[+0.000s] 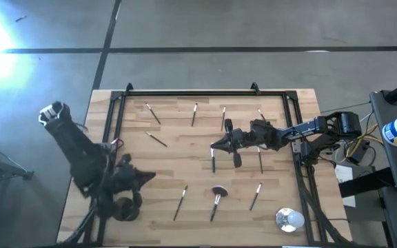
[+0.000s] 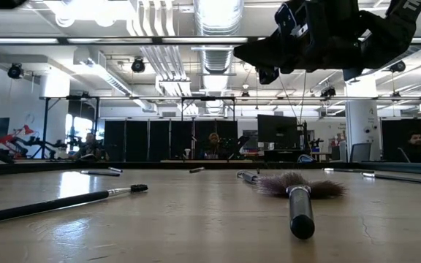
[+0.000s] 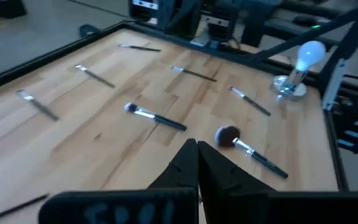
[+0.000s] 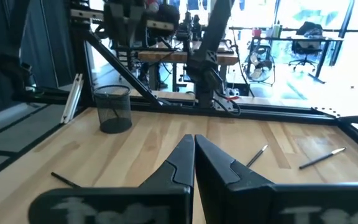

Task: Pick & Place Makeup Brushes
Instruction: Put the black eyeshadow brush into the makeup holder

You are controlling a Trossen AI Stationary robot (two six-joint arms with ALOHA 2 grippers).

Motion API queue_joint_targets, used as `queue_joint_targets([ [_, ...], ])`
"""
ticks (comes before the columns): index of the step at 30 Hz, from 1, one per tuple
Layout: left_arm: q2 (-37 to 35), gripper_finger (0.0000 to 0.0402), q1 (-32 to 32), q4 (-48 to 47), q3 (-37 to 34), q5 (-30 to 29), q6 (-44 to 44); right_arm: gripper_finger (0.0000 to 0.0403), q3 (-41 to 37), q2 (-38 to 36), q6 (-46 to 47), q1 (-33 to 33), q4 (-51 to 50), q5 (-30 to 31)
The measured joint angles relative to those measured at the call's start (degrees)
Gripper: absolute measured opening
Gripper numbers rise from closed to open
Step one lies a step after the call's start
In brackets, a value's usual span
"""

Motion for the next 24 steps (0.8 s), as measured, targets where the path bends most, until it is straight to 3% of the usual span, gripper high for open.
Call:
queue_joint_targets([
  [5, -7.0, 0.0000, 8.8, 33.0, -14.9, 11.5, 23.4, 0.0008, 0.4, -0.2, -1.7, 0.0, 0.2, 0.0],
  [9, -9.3, 0.0000, 18.2, 52.2, -24.8, 23.2, 32.4, 0.0008, 1.0, -0.3, -1.8, 0.0, 0.3, 0.0],
  [15, -9.2, 0.0000, 33.1, 65.1, -33.3, 34.0, 36.4, 0.0008, 1.1, -0.3, -0.6, 0.0, -1.9, 0.8],
  [20, -7.2, 0.0000, 41.4, 72.4, -37.0, 35.5, 39.8, 0.0008, 1.1, -2.2, 1.3, -0.1, -8.4, 9.0],
  [24, -4.9, 0.0000, 43.9, 78.8, -39.0, 35.7, 41.5, 0.0008, 2.2, -5.8, 2.5, 0.1, -17.9, 13.9],
])
